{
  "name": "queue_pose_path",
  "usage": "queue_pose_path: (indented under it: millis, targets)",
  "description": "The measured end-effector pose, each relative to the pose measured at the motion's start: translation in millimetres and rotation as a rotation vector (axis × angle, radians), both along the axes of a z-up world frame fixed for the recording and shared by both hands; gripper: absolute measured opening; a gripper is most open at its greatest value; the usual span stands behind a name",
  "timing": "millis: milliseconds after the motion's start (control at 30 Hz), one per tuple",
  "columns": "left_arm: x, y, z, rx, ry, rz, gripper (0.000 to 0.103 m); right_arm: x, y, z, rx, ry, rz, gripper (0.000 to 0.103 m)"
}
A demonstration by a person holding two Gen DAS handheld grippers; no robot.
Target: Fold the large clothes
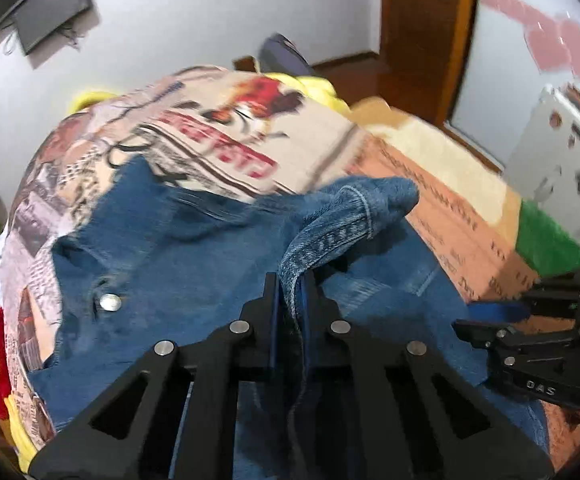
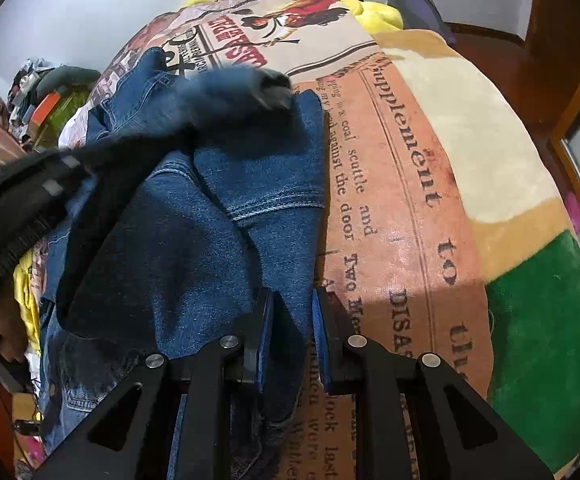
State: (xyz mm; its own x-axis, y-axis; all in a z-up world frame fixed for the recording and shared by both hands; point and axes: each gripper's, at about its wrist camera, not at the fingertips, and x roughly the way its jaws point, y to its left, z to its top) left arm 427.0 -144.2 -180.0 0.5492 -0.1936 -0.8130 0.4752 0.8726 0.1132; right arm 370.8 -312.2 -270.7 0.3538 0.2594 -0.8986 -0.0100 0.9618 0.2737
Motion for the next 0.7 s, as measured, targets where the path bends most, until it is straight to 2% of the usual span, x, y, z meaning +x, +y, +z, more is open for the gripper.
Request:
queue_pose_path:
  millis: [67, 200, 267, 400, 533, 600, 633, 700]
  targets:
    - [1, 16, 17, -0.013, -0.043, 0.031, 0.008, 0, 1, 2, -0.009, 0.003, 0.004, 0.016]
    - [-5, 63, 64, -0.091, -0.139, 0.095, 0.007, 6, 8, 19, 0.0, 0.001, 0.023, 0.016]
    - [-9, 81, 79, -0.114, -0.172, 0.128, 0.007, 7, 14, 36, 0.016, -0.042, 0.04, 0.016]
    - [-24, 134, 103, -0.166, -0.237, 0.217, 0.007, 11, 35, 64, -0.015, -0.132, 0.081, 0.016]
    - [-40, 184, 90, -0.199, -0.224, 0.306, 0.007, 15, 55, 51, -0.041, -0.083, 0.12, 0.016]
    - [-45, 211, 61, -0.218, -0.143, 0.347, 0.007, 13, 66, 34, -0.058, -0.045, 0.145, 0.016]
    - [-46, 217, 51, -0.22, -0.115, 0.36, 0.007, 9, 68, 31, -0.072, -0.053, 0.145, 0.016]
    - [-50, 236, 10, -0.211, -0.011, 0.399, 0.008, 3, 73, 31, -0.114, -0.096, 0.15, 0.016]
